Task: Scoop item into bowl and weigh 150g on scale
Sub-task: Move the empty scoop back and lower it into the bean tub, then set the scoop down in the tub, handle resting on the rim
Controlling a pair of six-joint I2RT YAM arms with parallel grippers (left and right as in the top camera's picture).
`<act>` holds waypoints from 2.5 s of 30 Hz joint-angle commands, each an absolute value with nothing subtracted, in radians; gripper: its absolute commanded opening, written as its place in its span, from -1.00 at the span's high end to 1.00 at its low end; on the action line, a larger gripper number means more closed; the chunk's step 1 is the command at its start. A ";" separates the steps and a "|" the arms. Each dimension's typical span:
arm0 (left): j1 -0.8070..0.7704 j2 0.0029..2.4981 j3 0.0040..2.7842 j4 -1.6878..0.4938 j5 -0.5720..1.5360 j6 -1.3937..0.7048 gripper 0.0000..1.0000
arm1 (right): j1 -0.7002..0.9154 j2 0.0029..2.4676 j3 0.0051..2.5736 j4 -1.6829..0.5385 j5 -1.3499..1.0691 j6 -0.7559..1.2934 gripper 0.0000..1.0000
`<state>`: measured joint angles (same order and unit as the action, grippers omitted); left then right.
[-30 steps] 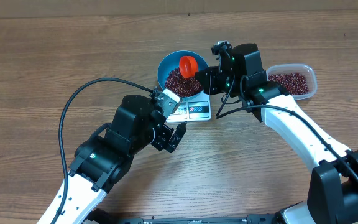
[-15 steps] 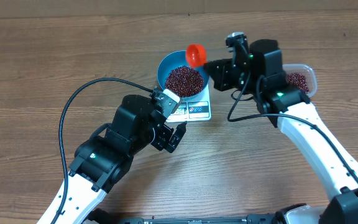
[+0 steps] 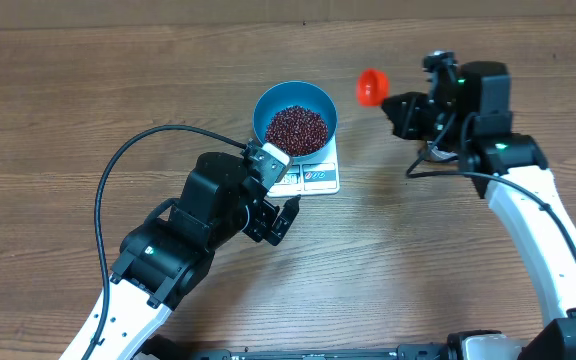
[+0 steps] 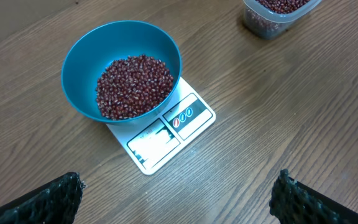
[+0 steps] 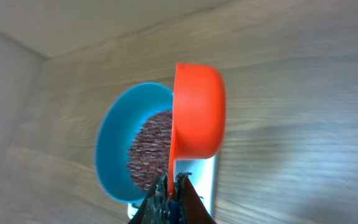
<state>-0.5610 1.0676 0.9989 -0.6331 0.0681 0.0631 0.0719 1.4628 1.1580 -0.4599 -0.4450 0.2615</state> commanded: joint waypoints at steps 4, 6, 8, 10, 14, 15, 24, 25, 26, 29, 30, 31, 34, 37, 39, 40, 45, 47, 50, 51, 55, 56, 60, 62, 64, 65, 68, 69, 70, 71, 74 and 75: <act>-0.556 1.073 0.991 -0.632 0.078 0.083 -0.99 | -0.065 1.423 1.193 -0.541 -0.446 0.279 0.93; -0.556 1.073 0.991 -0.632 0.078 0.083 -0.98 | -0.112 1.423 1.193 -0.572 -0.443 0.302 0.93; -0.556 1.073 0.991 -0.632 0.078 0.083 -0.99 | -0.159 1.423 1.193 -0.599 -0.443 0.315 0.92; -0.556 1.073 0.991 -0.632 0.078 0.083 -0.99 | -0.206 1.423 1.192 -0.623 -0.443 0.314 0.93; -0.556 1.073 0.991 -0.632 0.078 0.083 -0.99 | -0.255 1.431 1.192 -0.665 -0.392 0.313 0.93; -0.556 1.073 0.991 -0.632 0.078 0.083 -0.99 | -0.261 1.435 1.192 -0.680 -0.364 0.313 0.93; -0.556 1.073 0.991 -0.632 0.078 0.083 -0.99 | -0.268 1.501 1.191 -0.730 -0.308 0.314 0.93; -0.556 1.073 0.991 -0.632 0.078 0.083 -0.99 | -0.268 1.509 1.191 -0.728 -0.307 0.314 0.86; -0.556 1.073 0.991 -0.632 0.078 0.083 -0.98 | -0.268 1.514 1.191 -0.727 -0.307 0.314 0.78; -0.556 1.073 0.991 -0.632 0.078 0.083 -0.99 | -0.268 1.525 1.191 -0.720 -0.303 0.314 0.18; -0.556 1.074 0.991 -0.632 0.078 0.083 -0.99 | -0.268 1.528 1.191 -0.720 -0.303 0.314 0.03; -0.556 1.073 0.991 -0.632 0.078 0.083 -0.99 | -0.269 1.532 1.191 -0.720 -0.303 0.314 -0.26; -0.556 1.074 0.991 -0.632 0.078 0.083 -0.99 | -0.269 1.534 1.191 -0.721 -0.304 0.314 -0.49; -0.556 1.073 0.991 -0.632 0.078 0.083 -0.99 | -0.269 1.534 1.191 -0.720 -0.304 0.314 -0.61; -0.556 1.073 0.991 -0.632 0.078 0.083 -0.99 | -0.269 1.534 1.191 -0.721 -0.304 0.314 -0.70; -0.556 1.073 0.991 -0.632 0.078 0.083 -0.99 | -0.269 1.534 1.191 -0.721 -0.304 0.314 -0.77; -0.556 1.073 0.991 -0.632 0.078 0.083 -0.99 | -0.269 1.534 1.191 -0.738 -0.303 0.310 -1.00; -0.556 1.073 0.991 -0.632 0.078 0.083 -0.99 | -0.269 1.534 1.191 -0.755 -0.303 0.293 -1.00; -0.556 1.073 0.991 -0.632 0.078 0.083 -0.99 | -0.269 1.534 1.191 -0.776 -0.303 0.240 -1.00; -0.556 1.073 0.991 -0.632 0.078 0.083 -0.99 | -0.269 1.534 1.191 -0.780 -0.303 0.227 -1.00; -0.556 1.073 0.991 -0.632 0.078 0.083 -0.99 | -0.269 1.534 1.191 -0.804 -0.303 0.165 -1.00; -0.556 1.073 0.991 -0.632 0.078 0.083 -0.99 | -0.269 1.534 1.191 -0.809 -0.303 0.151 -1.00; -0.556 1.073 0.991 -0.632 0.078 0.083 -0.99 | -0.269 1.534 1.191 -0.810 -0.303 0.094 -1.00; -0.556 1.073 0.991 -0.632 0.078 0.083 -0.99 | -0.269 1.534 1.191 -0.807 -0.298 0.073 -1.00; -0.556 1.073 0.991 -0.632 0.078 0.083 -0.99 | -0.269 1.534 1.191 -0.802 -0.275 0.073 -1.00; -0.556 1.073 0.991 -0.632 0.078 0.083 -0.99 | -0.269 1.534 1.191 -0.797 -0.254 0.073 -1.00; -0.556 1.073 0.991 -0.632 0.078 0.083 -0.99 | -0.269 1.534 1.191 -0.769 -0.179 0.073 -1.00; -0.556 1.074 0.991 -0.632 0.078 0.083 -0.99 | -0.269 1.534 1.191 -0.752 -0.149 0.073 -1.00; -0.556 1.073 0.991 -0.632 0.078 0.083 -0.99 | -0.269 1.534 1.192 -0.741 -0.127 0.073 -1.00; -0.556 1.073 0.991 -0.632 0.078 0.083 -0.99 | -0.269 1.534 1.192 -0.735 -0.116 0.073 -1.00; -0.556 1.073 0.991 -0.632 0.078 0.083 -0.99 | -0.269 1.534 1.192 -0.744 -0.116 0.073 -1.00; -0.556 1.073 0.991 -0.632 0.078 0.083 -0.99 | -0.269 1.534 1.192 -0.751 -0.117 0.073 -1.00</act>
